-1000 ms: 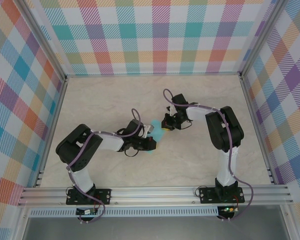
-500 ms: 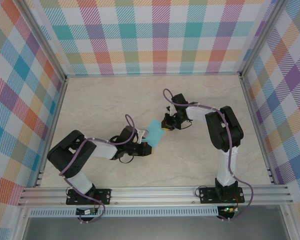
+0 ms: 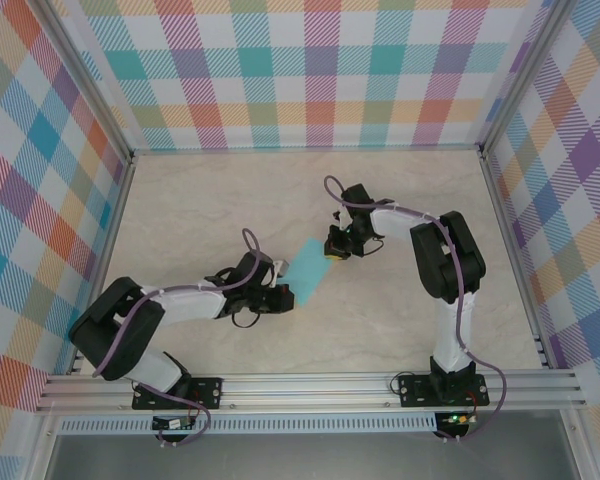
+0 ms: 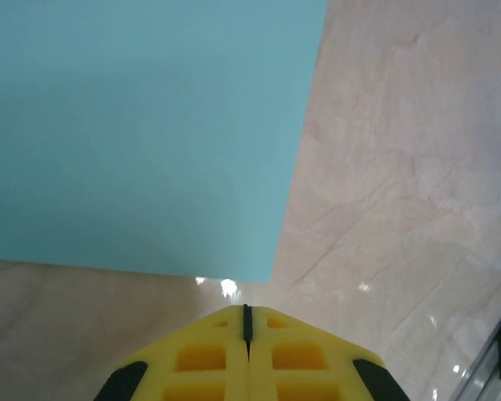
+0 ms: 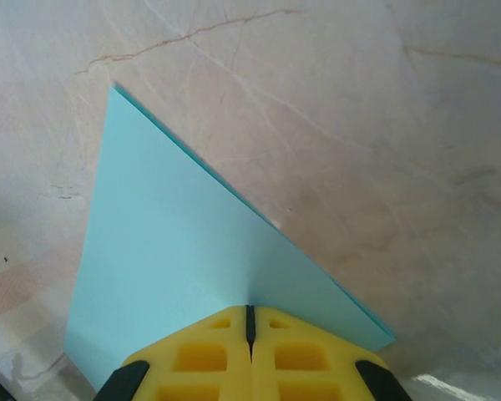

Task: Fold a paper plane with a square sheet of paper (pick it up from the middle)
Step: First fold in half a square sheet of paper at the center of the table, then rotate the square sheet of paper at the center of the table.

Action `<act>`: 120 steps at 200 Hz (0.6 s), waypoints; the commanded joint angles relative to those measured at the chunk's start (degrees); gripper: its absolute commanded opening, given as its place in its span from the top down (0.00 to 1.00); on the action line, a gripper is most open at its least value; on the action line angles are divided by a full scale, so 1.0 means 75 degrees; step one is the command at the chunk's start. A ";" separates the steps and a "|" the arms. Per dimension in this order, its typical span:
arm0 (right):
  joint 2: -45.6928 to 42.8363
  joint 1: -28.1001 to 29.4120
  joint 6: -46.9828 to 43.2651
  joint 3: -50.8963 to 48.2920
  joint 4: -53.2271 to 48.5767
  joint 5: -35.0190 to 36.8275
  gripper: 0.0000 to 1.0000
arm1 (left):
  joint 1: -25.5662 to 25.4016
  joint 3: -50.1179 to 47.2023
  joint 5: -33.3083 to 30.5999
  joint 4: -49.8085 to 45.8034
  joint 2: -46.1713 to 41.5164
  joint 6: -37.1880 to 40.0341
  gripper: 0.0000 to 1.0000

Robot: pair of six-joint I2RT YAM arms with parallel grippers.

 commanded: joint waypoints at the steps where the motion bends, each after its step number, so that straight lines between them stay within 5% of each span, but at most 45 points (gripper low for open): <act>1: -0.0524 0.0228 -0.0203 0.0391 -0.0487 0.0032 1.00 | 0.0211 0.0621 -0.1290 -0.1104 -0.0567 -0.0516 0.94; 34: -0.0618 0.0951 0.0144 0.0539 -0.0444 -0.0051 0.94 | 0.0885 0.1170 -0.2994 -0.2866 -0.0873 -0.1345 0.59; 120: 0.0639 0.2197 0.0668 0.1647 -0.0590 0.0027 0.89 | 0.2266 0.1353 -0.3874 -0.4256 -0.1238 -0.1707 0.00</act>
